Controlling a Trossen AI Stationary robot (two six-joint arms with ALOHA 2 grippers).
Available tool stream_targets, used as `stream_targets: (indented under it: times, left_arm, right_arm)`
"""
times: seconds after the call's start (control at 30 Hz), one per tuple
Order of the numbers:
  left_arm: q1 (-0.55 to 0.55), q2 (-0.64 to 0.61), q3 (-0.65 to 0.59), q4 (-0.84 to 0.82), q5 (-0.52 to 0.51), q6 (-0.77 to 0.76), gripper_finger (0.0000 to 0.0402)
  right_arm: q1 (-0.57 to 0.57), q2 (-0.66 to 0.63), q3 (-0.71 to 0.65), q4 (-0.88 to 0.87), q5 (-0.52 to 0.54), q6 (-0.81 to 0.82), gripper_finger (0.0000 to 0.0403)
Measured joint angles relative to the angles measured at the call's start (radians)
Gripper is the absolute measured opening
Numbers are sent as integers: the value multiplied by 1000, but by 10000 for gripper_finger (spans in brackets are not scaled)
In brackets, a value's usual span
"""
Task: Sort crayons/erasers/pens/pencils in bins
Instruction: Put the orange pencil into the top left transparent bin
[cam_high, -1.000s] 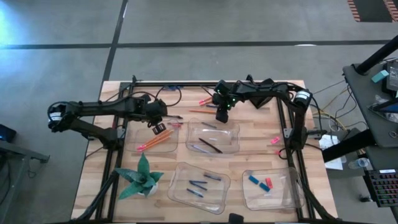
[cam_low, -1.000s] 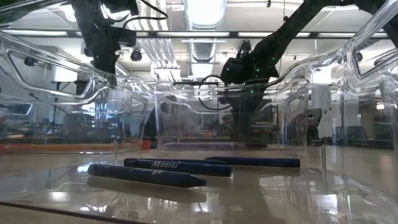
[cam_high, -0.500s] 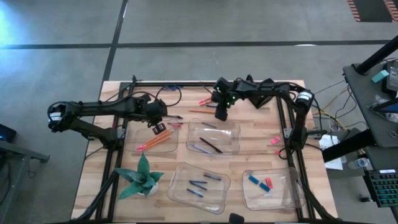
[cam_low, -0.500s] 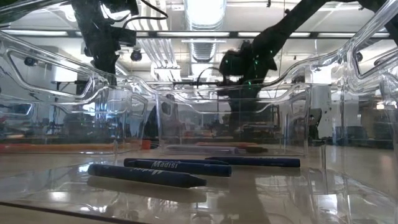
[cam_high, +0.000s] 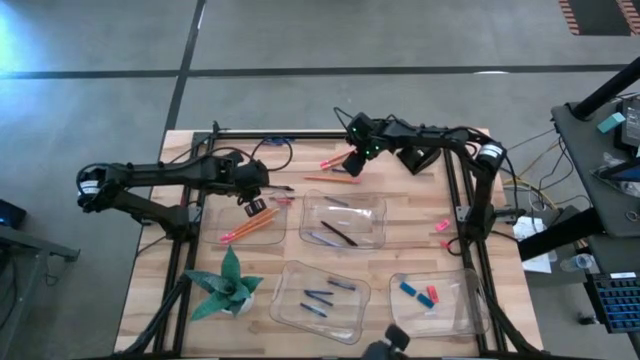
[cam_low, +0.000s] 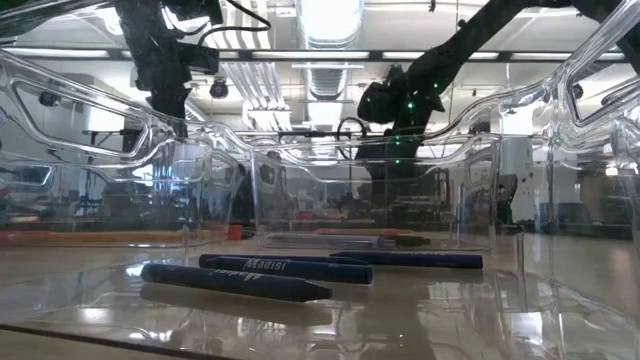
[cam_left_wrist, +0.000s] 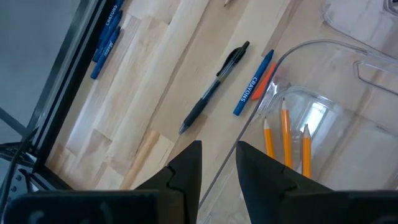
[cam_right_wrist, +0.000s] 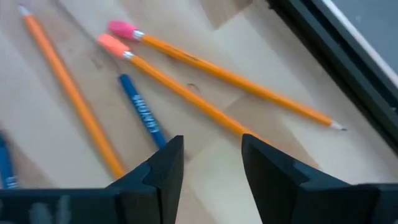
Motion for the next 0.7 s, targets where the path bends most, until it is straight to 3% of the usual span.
stream_targets:
  times: [0.43, 0.7]
  left_arm:
    - [0, 0, 0, 0, 0, 0, 85]
    - [0, 0, 0, 0, 0, -2, 85]
  right_arm:
    - [-28, 126, 57, 25, -3, -127, 152]
    - [-35, 192, 161, -91, -3, -229, 148]
